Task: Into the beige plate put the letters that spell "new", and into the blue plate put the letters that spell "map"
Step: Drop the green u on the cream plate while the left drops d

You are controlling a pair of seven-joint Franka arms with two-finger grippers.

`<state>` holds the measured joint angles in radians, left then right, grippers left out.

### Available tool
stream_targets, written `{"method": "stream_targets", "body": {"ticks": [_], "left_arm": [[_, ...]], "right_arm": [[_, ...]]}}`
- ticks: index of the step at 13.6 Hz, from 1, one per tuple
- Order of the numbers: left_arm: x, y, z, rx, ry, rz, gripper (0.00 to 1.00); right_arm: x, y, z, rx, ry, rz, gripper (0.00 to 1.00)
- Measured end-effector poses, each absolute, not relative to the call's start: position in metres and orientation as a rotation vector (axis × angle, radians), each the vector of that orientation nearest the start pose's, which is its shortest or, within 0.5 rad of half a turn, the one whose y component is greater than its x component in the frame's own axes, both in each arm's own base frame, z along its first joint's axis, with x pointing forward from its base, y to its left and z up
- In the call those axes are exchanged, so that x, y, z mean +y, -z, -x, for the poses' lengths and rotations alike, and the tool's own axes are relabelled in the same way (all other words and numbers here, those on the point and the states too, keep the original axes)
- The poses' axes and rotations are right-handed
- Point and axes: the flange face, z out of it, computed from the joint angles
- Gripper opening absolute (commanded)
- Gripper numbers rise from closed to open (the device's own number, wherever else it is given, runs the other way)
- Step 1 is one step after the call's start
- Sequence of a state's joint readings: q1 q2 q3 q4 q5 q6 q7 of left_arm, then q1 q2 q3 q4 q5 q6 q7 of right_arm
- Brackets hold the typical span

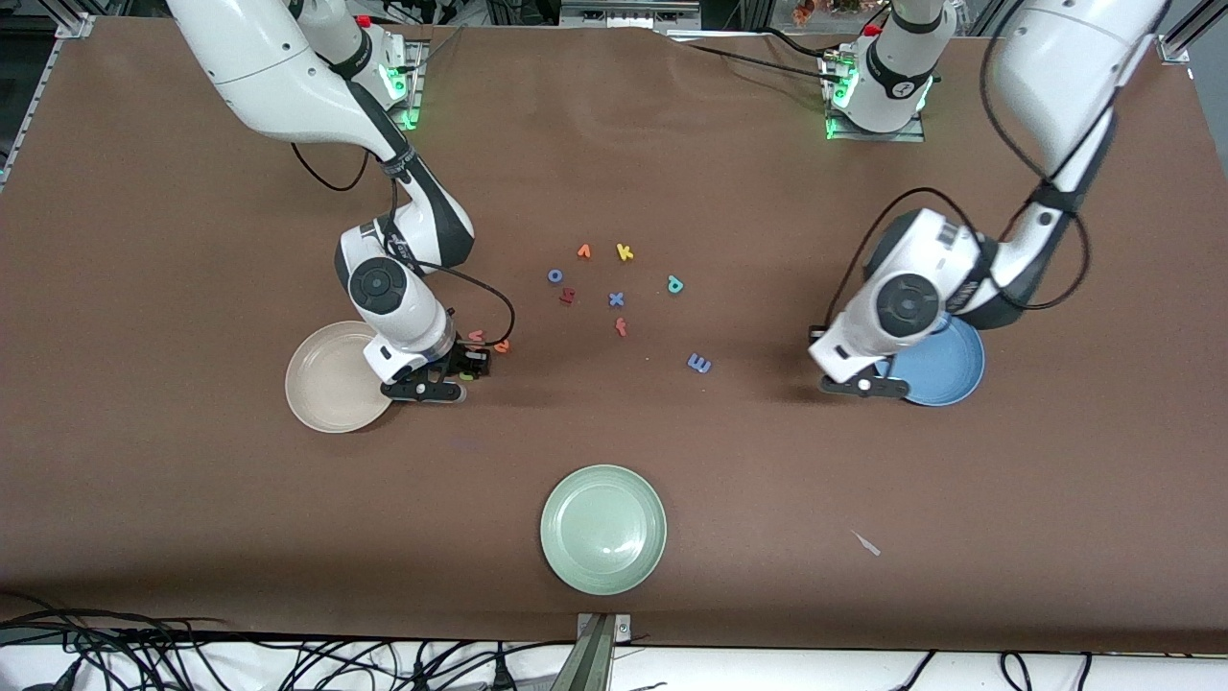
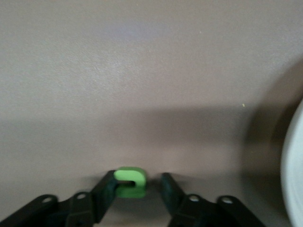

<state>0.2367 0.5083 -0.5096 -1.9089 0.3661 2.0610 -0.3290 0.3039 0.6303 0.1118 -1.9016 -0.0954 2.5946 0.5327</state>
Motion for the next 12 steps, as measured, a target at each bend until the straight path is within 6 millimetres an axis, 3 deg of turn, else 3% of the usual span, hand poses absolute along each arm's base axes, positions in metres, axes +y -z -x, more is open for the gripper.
{"method": "stream_targets", "body": {"ticks": [1,2,3,4,6,8,10,12], "left_arm": [[-0.110,-0.240,-0.584,0.282,-0.390,2.984,0.13],[-0.086,-0.238,-0.587,0.350,-0.415,2.988,0.32],[-0.065,-0.236,-0.589,0.399,-0.432,2.994,0.82],[-0.047,-0.233,-0.589,0.431,-0.445,2.997,1.00],[-0.035,-0.229,-0.590,0.473,-0.460,2.999,1.00],[-0.045,-0.233,-0.591,0.487,-0.444,3.005,1.00],[-0.072,-0.246,-0.596,0.410,-0.409,3.052,1.00],[-0.116,-0.257,-0.594,0.217,-0.394,3.111,1.00]], "right_arm": [[0.256,-0.175,-0.582,0.092,0.089,3.096,0.15],[0.256,-0.177,-0.583,0.091,0.094,3.096,0.15],[0.256,-0.178,-0.583,0.090,0.097,3.095,0.15],[0.255,-0.178,-0.583,0.089,0.098,3.096,0.15],[0.246,-0.179,-0.588,0.084,0.105,3.111,0.15],[0.227,-0.185,-0.597,0.051,0.080,3.146,0.15],[0.210,-0.208,-0.606,-0.005,0.032,3.187,0.15],[0.186,-0.243,-0.616,-0.095,-0.011,3.223,0.15]]}}
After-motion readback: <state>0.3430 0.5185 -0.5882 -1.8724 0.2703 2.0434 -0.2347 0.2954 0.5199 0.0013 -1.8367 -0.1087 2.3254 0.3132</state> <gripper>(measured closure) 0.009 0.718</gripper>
